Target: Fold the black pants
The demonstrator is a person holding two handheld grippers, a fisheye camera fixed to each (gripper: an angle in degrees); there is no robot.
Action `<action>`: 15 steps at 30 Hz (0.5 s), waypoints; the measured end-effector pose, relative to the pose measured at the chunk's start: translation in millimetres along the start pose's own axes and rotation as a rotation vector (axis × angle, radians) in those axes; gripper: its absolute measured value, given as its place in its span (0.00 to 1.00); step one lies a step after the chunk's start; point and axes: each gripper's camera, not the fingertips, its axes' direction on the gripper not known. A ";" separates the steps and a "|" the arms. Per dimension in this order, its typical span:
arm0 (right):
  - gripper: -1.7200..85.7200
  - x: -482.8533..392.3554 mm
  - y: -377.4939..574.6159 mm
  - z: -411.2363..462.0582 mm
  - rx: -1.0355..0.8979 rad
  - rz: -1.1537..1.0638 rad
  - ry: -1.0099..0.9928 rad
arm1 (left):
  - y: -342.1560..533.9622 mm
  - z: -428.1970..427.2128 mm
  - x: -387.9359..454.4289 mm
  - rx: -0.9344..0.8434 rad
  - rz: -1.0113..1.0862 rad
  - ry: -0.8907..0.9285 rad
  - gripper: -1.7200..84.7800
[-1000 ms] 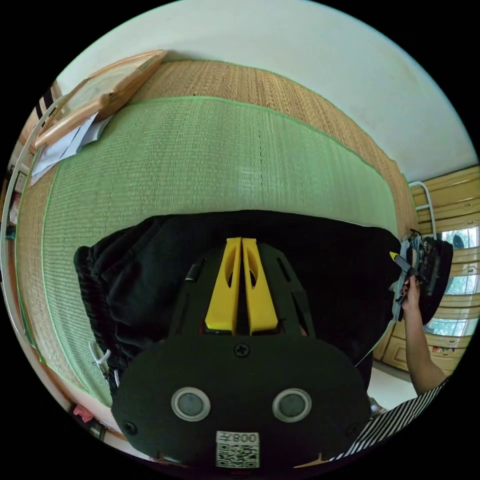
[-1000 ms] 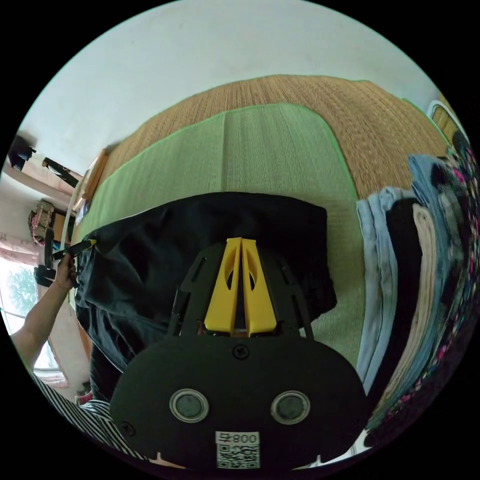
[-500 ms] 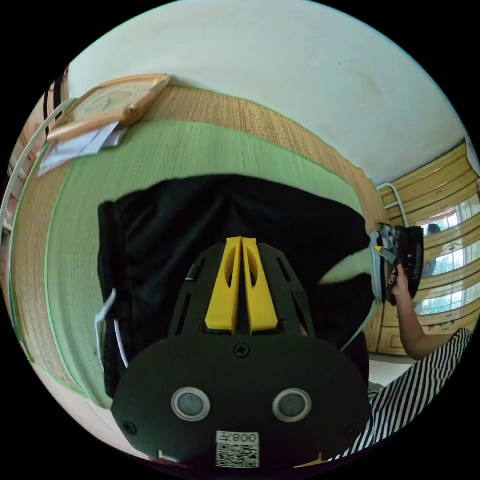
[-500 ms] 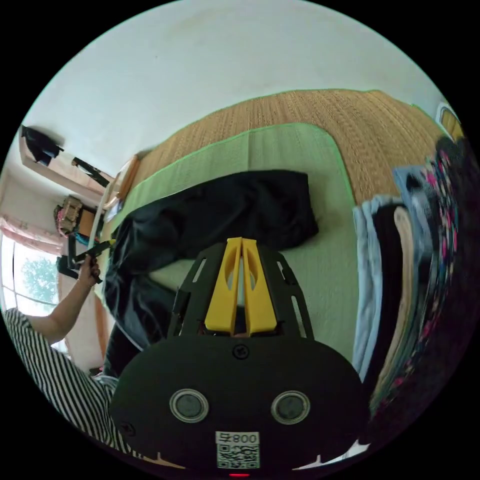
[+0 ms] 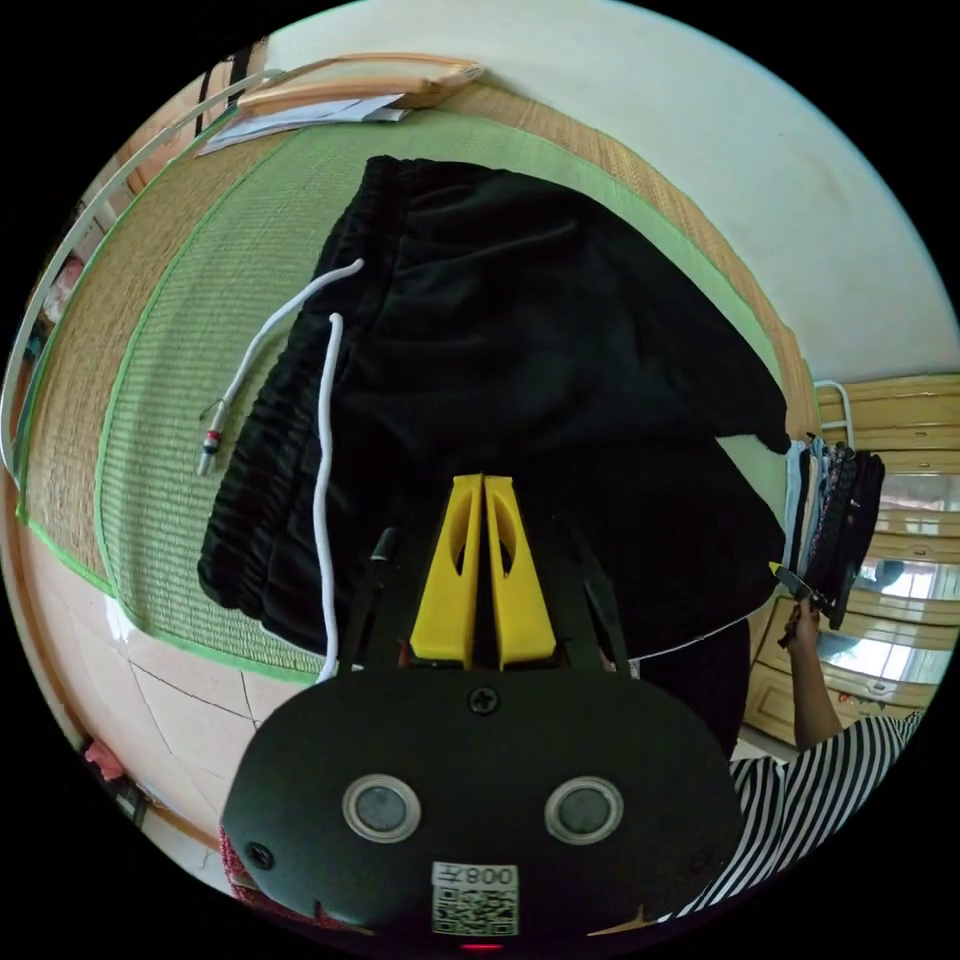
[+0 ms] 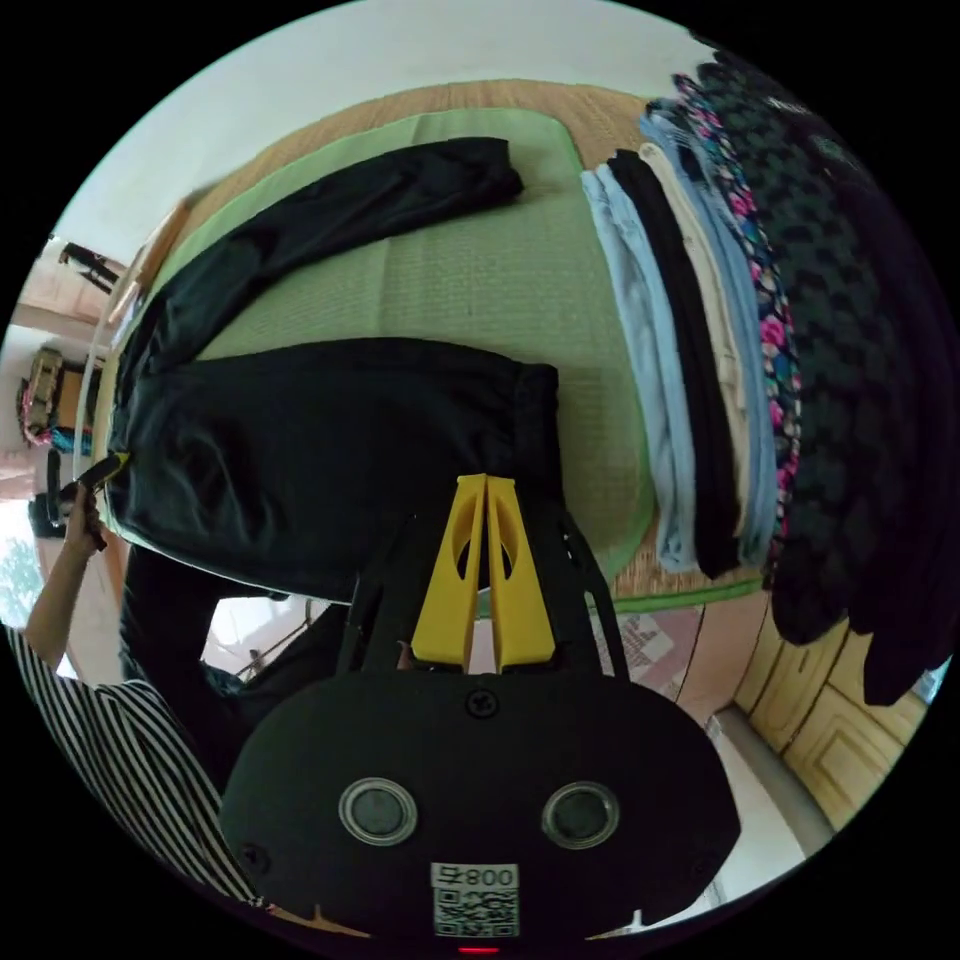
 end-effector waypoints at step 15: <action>0.02 -48.1 -64.4 66.9 0.067 -0.164 -0.197 | 125.1 -215.4 -13.5 0.248 -0.110 0.063 0.11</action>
